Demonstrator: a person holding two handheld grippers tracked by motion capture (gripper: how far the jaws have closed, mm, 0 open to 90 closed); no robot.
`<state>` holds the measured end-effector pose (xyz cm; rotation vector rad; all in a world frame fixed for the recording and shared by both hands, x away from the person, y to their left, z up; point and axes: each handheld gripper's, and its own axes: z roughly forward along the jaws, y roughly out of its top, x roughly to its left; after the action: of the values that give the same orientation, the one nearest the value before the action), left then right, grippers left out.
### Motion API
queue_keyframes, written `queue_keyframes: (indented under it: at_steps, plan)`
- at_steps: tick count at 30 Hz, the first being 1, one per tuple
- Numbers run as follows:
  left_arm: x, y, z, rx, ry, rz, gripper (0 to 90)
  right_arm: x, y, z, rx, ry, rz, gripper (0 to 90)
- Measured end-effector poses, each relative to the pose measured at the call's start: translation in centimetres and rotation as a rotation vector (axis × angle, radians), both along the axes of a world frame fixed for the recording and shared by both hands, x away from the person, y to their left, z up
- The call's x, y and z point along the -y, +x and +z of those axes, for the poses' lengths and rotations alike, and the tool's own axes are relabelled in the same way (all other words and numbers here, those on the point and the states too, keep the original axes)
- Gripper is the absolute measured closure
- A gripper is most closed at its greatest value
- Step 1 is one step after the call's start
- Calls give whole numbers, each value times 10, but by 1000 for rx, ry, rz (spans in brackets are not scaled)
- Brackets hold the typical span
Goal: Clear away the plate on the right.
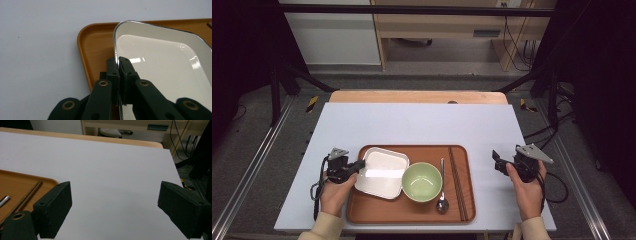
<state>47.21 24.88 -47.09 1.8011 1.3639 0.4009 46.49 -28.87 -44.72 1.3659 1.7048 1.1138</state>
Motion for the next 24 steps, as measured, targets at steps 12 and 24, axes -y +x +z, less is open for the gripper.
queue_keyframes:
  at_steps: [12, 24]
  plan:
    - [9, -8, 9, 203, 106, -56, 584, 1, 0, 0, 5, 10, 6, 118]
    - [-2, -17, 31, 457, 79, -125, 208, -7, 0, 0, 32, 17, 50, 122]
